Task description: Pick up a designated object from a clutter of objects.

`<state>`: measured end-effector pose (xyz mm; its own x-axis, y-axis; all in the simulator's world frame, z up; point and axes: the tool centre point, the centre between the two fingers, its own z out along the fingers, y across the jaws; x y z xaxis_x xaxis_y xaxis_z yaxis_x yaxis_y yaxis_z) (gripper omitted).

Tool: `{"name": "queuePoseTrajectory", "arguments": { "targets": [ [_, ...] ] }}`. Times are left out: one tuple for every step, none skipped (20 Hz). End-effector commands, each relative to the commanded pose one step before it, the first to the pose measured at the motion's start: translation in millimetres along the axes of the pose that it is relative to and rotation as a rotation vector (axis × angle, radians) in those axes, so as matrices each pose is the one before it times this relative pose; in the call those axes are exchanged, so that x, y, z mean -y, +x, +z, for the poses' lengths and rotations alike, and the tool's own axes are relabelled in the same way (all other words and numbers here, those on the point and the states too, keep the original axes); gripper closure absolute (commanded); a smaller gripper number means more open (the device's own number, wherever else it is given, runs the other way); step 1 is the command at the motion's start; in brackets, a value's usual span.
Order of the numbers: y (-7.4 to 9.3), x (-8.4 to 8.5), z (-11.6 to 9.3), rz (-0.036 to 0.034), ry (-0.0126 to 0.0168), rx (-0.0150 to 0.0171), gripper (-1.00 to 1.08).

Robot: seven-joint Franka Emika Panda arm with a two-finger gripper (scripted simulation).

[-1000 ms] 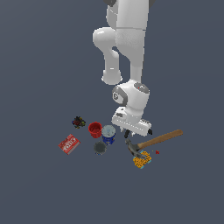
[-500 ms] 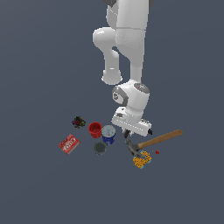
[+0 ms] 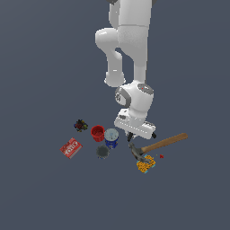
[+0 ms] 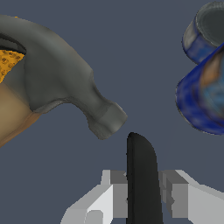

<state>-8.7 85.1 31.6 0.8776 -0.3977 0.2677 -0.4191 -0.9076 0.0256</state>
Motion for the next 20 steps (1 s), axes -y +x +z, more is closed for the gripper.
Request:
{"name": "queuePoseTrajectory", "arguments": {
  "targets": [
    [5.65,-0.67,-8.75,0.00043,0.00146,-0.00244,1.08],
    [2.4,-0.68,-4.16,0.0,0.0,0.0,1.08],
    [2.68,-0.75,-4.65,0.0,0.0,0.0,1.08],
    [2.8,-0.57,-5.21,-0.00058,-0.00023,-0.00029,1.08],
    [3.22,-0.89,-5.62,0.0,0.0,0.0,1.08],
    [3.46,-0.95,-6.07,0.0,0.0,0.0,1.08],
    [3.48,-0.69,-6.44,-0.00067,-0.00015,-0.00001,1.08],
    [3.87,-1.04,-6.86,0.0,0.0,0.0,1.08],
    [4.05,-1.07,-7.21,0.0,0.0,0.0,1.08],
    [4.05,-0.81,-7.44,-0.00059,0.00013,0.00034,1.08],
    [4.42,-1.12,-7.95,0.0,0.0,0.0,1.08],
    [4.52,-0.96,-8.23,-0.00039,0.00032,0.00047,1.08],
    [4.88,-1.19,-8.85,0.0,0.0,0.0,1.08],
    [5.02,-1.0,-9.14,-0.00043,0.00073,0.00085,1.08],
    [5.38,-1.23,-9.82,0.0,0.0,0.0,1.08],
    [5.5,-1.15,-10.01,-0.00019,0.0007,0.00065,1.08],
    [5.56,-1.17,-10.14,-0.00011,0.00052,0.00044,1.08],
    [5.56,-1.14,-10.1,-0.00012,0.00076,0.0006,1.08],
    [5.52,-1.13,-10.05,-0.00005,0.00056,0.0004,1.08],
    [5.49,-1.11,-9.96,-0.00003,0.00057,0.00038,1.08]
  ]
}}
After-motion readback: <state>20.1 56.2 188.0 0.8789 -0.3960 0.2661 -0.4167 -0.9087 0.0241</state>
